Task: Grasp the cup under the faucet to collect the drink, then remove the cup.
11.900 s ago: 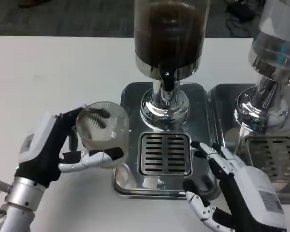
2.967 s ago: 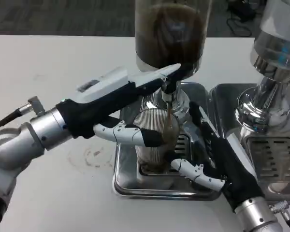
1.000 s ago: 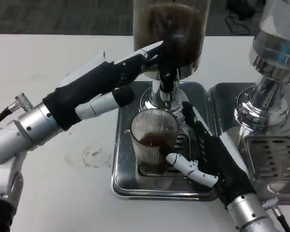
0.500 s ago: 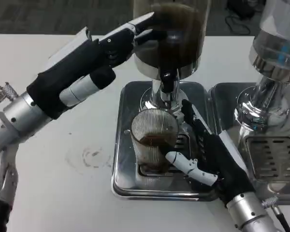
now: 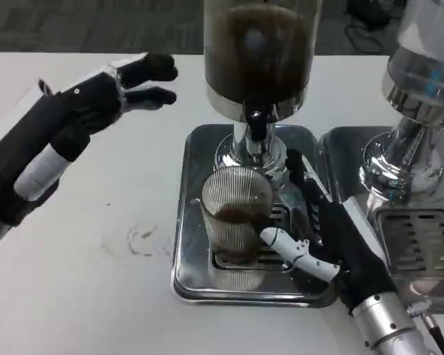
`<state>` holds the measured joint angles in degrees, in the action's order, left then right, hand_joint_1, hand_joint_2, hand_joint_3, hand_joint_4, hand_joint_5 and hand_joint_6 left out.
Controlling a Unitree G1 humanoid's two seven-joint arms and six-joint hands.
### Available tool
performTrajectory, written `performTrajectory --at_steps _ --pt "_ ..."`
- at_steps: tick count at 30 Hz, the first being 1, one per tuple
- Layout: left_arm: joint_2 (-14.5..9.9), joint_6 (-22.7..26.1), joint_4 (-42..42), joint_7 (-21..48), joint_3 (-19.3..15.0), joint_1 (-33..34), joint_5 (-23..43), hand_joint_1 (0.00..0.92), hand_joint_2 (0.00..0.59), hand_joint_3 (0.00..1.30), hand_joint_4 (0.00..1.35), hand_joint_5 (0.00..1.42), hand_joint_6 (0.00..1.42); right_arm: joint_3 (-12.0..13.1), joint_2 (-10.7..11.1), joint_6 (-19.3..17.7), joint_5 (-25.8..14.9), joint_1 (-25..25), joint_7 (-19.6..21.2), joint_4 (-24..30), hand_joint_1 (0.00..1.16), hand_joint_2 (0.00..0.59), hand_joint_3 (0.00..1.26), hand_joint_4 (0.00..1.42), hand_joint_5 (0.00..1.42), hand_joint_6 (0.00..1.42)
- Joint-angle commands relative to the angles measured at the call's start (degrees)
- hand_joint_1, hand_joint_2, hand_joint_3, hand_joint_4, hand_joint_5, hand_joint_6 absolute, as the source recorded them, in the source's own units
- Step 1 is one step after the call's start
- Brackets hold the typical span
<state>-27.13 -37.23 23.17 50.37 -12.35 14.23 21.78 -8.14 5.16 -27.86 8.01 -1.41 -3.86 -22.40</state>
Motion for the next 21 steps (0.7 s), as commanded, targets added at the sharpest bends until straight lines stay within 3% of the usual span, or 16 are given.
performTrajectory --at_steps 1,10,21 --pt "-1.6 -2.8 5.3 -1.7 -0.7 -1.5 -4.0 0.000 0.062 0.22 0.19 0.27 0.23 0.3 0.5 -1.2 0.3 -0.2 0.1 -0.6 0.59 0.232 0.00 0.00 0.00 0.00" --pt "-1.6 -5.5 12.2 -3.7 0.2 -1.6 -7.9 0.000 0.063 0.22 0.18 0.27 0.23 -0.2 0.5 -0.7 0.6 -0.9 -0.5 -1.5 0.59 0.227 0.00 0.00 0.00 0.00" --pt "-2.1 -7.7 16.6 -4.9 0.5 -2.2 -10.0 0.000 0.077 0.22 0.18 0.28 0.24 -0.8 -1.3 -1.8 1.9 -3.6 1.2 -6.0 0.60 0.224 0.00 0.00 0.00 0.00"
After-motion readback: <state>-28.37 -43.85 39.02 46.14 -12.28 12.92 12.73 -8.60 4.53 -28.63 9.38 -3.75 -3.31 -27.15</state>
